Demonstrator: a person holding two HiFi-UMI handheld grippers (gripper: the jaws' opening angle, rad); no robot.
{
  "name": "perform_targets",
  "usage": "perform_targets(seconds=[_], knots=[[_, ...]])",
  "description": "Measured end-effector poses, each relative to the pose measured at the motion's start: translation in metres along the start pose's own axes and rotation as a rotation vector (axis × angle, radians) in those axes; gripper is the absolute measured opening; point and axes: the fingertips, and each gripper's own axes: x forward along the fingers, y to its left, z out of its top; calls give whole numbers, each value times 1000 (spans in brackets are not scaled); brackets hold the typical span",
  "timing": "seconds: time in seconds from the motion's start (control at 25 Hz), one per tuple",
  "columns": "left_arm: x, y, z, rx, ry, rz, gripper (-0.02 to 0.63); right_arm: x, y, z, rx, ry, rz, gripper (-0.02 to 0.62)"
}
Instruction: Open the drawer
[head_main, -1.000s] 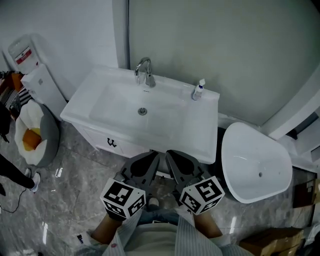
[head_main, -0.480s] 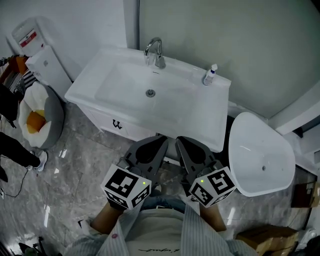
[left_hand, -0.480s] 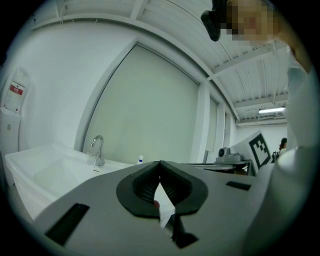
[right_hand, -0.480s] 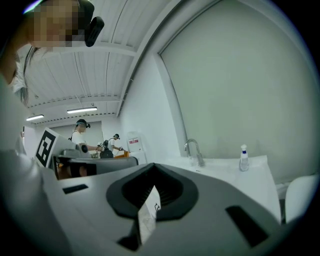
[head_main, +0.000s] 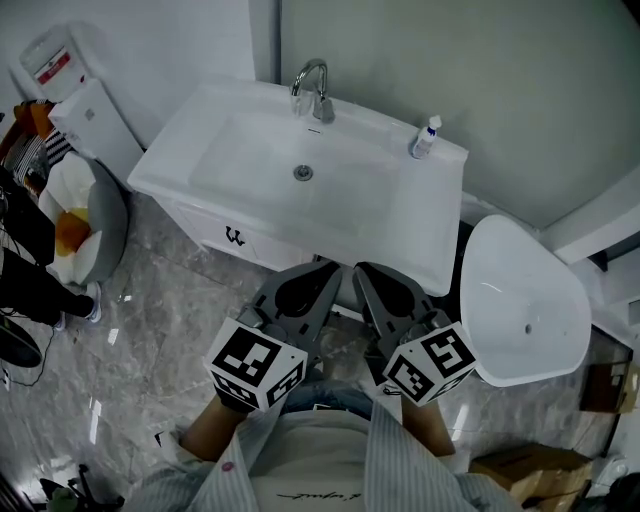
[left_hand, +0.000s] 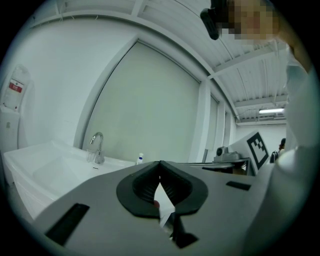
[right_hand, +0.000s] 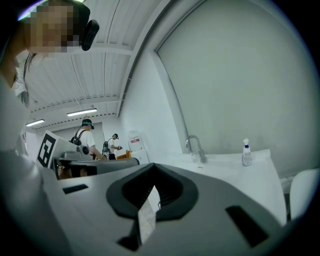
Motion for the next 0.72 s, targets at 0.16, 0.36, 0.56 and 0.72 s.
perform_targets(seconds=[0.16,0.36,0.56,0.72], knots=[[3,-2,-1,4,5,-4,17,1,-1,0,0,2,3,8],[2,2,-4,0,12,2,17,2,0,-2,3,6,11,8],[2,2,-9,-1,35,-15,17,2,-2,-5,23,12,13,8],[1,-1,-15,-7,56,-46,17,2,0,-7,32,13,18,8]])
